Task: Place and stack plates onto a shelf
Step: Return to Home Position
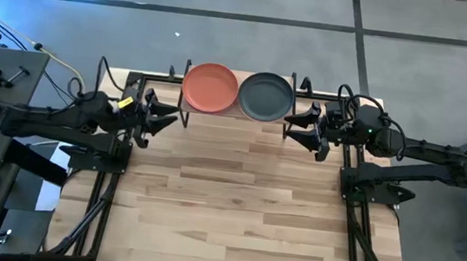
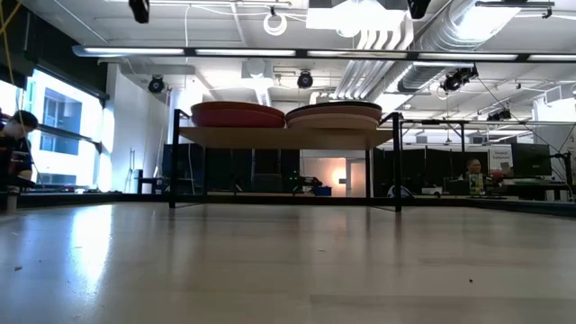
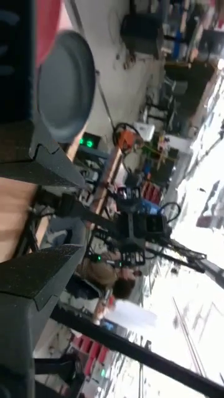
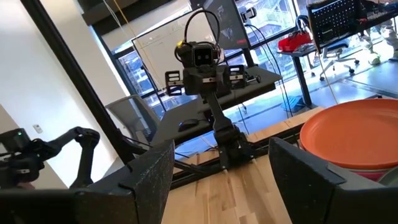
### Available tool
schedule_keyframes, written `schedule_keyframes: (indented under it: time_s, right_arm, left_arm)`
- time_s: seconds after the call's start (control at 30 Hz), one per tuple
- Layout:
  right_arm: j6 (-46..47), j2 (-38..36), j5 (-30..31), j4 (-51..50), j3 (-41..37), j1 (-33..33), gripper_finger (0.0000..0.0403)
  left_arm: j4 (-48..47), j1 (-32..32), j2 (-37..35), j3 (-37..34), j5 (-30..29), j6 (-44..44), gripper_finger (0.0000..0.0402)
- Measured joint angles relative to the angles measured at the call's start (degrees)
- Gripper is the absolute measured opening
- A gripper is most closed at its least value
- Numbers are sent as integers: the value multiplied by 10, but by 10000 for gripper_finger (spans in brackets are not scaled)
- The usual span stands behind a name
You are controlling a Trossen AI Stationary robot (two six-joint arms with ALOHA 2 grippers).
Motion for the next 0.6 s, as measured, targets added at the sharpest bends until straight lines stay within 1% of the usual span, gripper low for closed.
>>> schedule_keyframes:
  time_s: [0.1, 0.23, 0.43, 0.6]
  right_arm:
    - [1, 0, 0, 0, 0, 0, 243]
    - [0, 0, 0, 0, 0, 0, 243]
    - [-1, 0, 1, 0, 0, 0, 243]
    - [-20, 0, 1, 0, 0, 0, 243]
  left_arm:
    - [-30, -1, -28, 0, -14, -2, 152]
    - [-36, -1, -48, 0, -15, 14, 152]
    - [-88, -1, -49, 0, -13, -1, 152]
    - [-91, -1, -49, 0, -13, -4, 152]
